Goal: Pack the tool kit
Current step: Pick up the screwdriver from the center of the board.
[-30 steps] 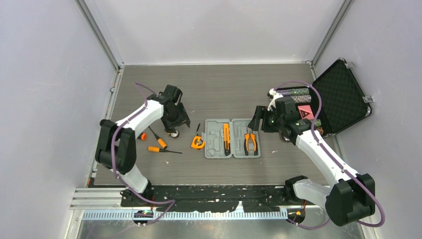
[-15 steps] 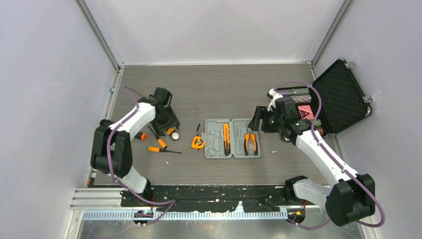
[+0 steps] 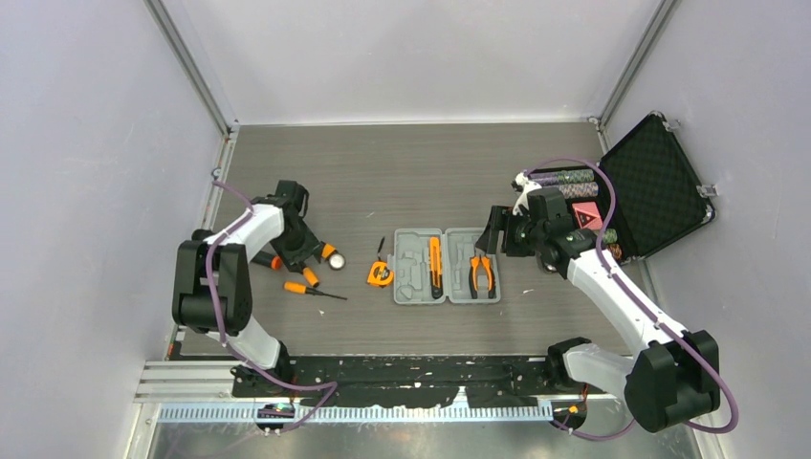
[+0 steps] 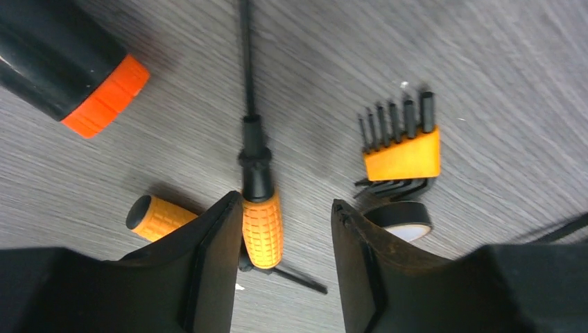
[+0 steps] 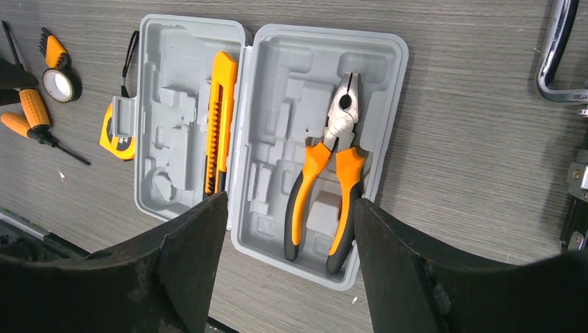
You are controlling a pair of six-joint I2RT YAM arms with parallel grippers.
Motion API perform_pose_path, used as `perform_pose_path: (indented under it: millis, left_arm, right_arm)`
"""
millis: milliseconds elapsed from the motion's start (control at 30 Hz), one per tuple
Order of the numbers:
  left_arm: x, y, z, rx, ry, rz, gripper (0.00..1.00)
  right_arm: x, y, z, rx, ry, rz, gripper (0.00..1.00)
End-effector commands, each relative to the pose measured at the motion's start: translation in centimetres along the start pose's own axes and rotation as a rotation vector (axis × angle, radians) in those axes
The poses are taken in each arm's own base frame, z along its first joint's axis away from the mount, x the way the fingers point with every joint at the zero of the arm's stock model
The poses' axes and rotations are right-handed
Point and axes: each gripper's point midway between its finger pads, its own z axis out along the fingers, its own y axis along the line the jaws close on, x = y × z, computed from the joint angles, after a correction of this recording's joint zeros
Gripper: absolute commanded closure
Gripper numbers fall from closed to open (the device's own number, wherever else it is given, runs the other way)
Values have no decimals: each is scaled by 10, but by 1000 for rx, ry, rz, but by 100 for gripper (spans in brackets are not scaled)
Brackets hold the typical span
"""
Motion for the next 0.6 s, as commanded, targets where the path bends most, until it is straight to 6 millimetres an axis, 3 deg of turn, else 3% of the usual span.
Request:
perform_pose_path:
  millis: [0,567]
  left_arm:
    - [7,-7,9,41,29,-11,54]
    - [13,-26,6,86,66,25,67]
  right_arm:
    - [-2,0,1,-9,-10,-8,28]
    - [-1,-1,3,-6,-7,-7,28]
